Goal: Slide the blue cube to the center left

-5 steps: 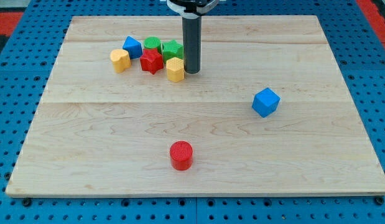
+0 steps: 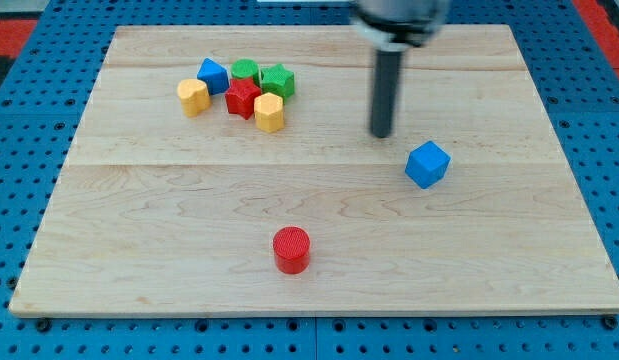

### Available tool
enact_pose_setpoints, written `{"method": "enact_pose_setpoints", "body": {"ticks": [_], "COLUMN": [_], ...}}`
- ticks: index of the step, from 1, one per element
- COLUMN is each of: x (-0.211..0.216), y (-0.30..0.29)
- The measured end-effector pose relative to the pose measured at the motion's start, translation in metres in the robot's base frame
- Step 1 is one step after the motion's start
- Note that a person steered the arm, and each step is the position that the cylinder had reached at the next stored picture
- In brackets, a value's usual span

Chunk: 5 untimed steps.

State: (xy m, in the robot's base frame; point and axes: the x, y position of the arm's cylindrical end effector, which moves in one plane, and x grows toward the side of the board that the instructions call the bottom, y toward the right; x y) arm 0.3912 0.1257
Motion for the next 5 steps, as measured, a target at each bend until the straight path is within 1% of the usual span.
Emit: {"method": "enact_pose_setpoints", "body": {"ticks": [1, 2, 3, 4, 5], "x": [-0.011, 0.019, 0.041, 0.042, 0.069], "y": [0.101, 0.114, 0.099, 0.06, 0.043]}}
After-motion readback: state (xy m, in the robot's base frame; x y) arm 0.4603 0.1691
